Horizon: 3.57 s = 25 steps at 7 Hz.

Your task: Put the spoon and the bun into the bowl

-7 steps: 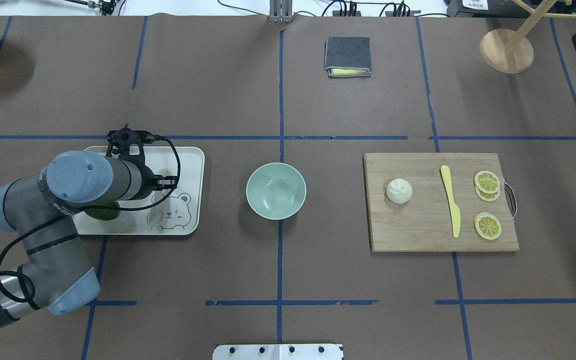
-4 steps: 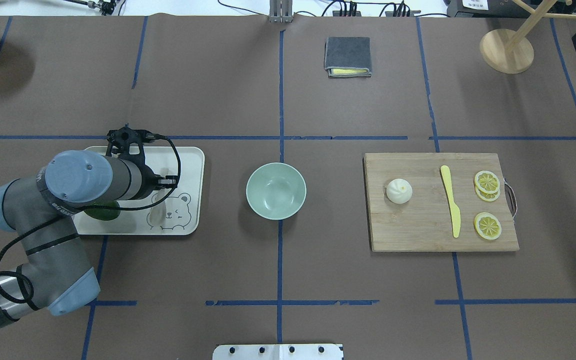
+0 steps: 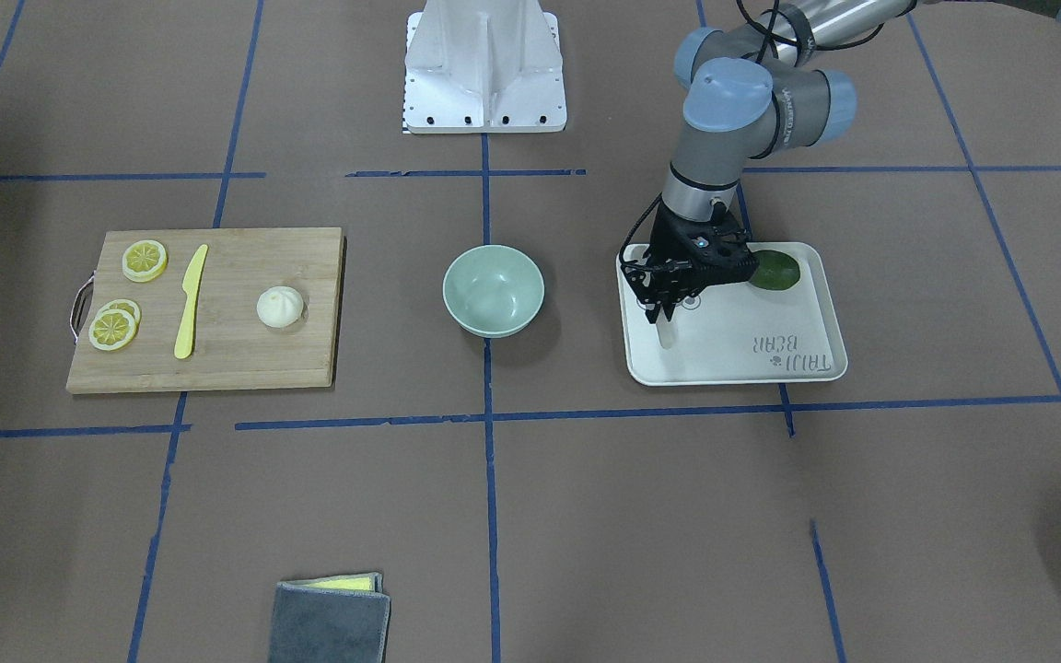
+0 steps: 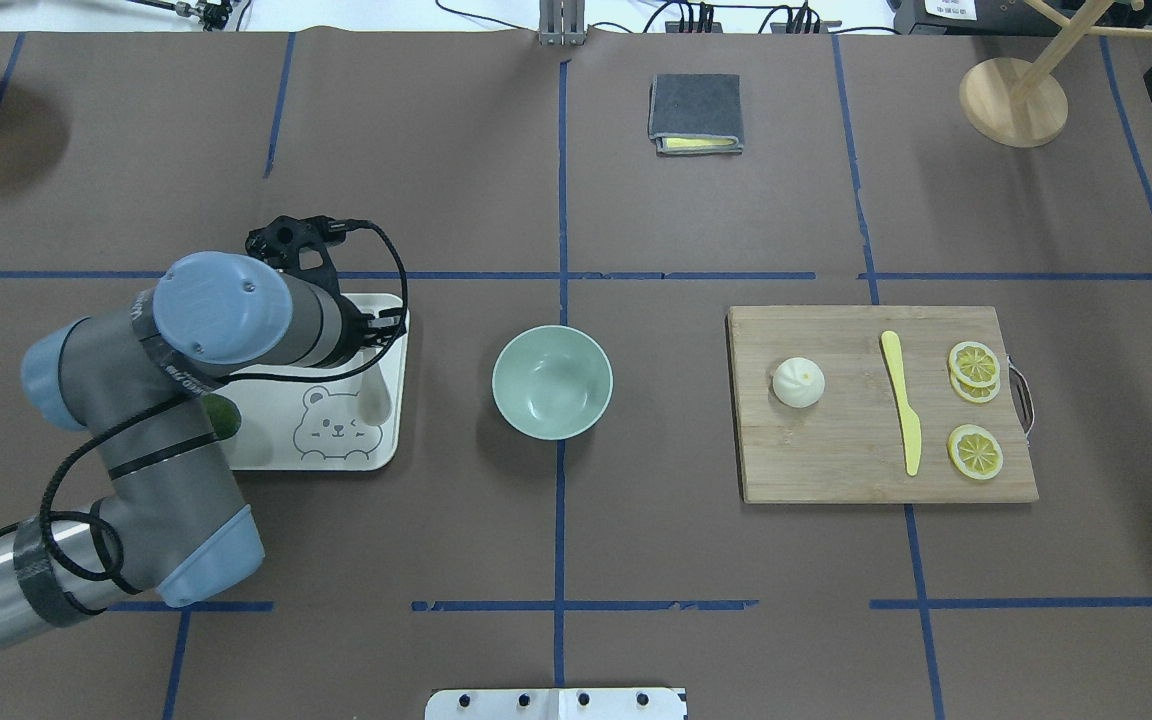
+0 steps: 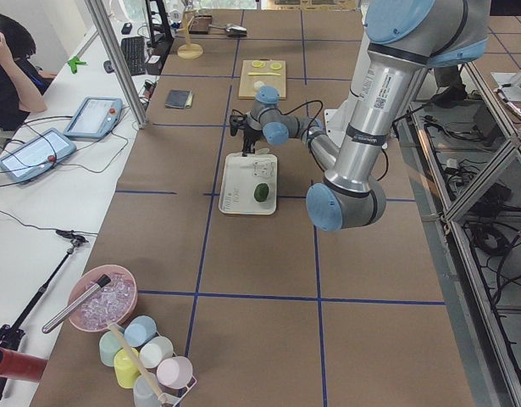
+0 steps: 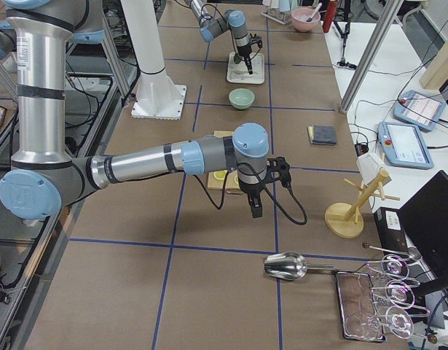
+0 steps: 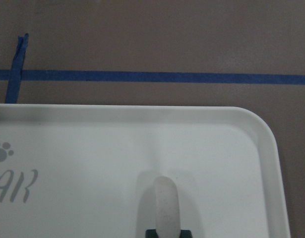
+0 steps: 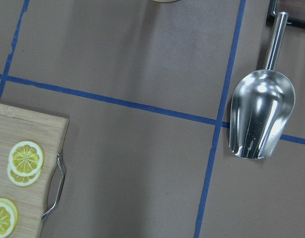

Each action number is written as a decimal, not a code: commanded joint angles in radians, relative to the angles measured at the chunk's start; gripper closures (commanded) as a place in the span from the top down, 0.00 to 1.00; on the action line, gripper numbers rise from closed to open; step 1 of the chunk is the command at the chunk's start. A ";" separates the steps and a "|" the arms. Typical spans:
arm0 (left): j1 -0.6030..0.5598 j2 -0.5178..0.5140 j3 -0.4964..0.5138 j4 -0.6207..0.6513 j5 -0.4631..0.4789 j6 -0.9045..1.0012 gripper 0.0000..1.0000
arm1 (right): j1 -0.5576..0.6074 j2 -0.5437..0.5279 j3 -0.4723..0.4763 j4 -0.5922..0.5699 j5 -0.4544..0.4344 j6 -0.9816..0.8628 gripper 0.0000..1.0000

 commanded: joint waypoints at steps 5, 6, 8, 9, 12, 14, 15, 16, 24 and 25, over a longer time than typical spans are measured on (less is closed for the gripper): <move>0.069 -0.332 0.220 0.116 0.087 -0.448 0.00 | 0.000 -0.002 -0.001 0.000 0.000 0.000 1.00; 0.082 -0.332 0.220 0.116 0.092 -0.448 0.00 | 0.000 -0.002 -0.002 0.000 0.000 0.000 1.00; 0.096 -0.333 0.214 0.114 0.092 -0.440 0.00 | 0.000 -0.002 -0.002 0.000 0.000 0.000 1.00; 0.102 -0.329 0.214 0.114 0.093 -0.432 0.07 | 0.000 -0.002 -0.002 0.000 0.000 0.000 1.00; 0.103 -0.322 0.206 0.114 0.095 -0.385 0.38 | 0.000 -0.003 -0.002 0.000 0.000 0.000 1.00; 0.102 -0.319 0.188 0.113 0.093 -0.327 0.99 | 0.000 -0.003 -0.002 0.000 0.000 0.000 1.00; 0.102 -0.271 0.116 0.114 0.086 -0.213 1.00 | 0.000 -0.002 -0.001 0.000 0.000 0.000 1.00; 0.097 -0.182 -0.002 0.120 0.084 -0.019 1.00 | 0.000 0.002 0.008 0.002 -0.001 -0.001 1.00; -0.709 0.249 -0.082 0.259 -0.516 1.359 1.00 | -0.257 0.061 0.133 0.201 -0.003 0.364 1.00; -0.807 0.274 -0.007 0.277 -0.522 1.461 1.00 | -0.317 0.096 0.139 0.199 -0.012 0.456 1.00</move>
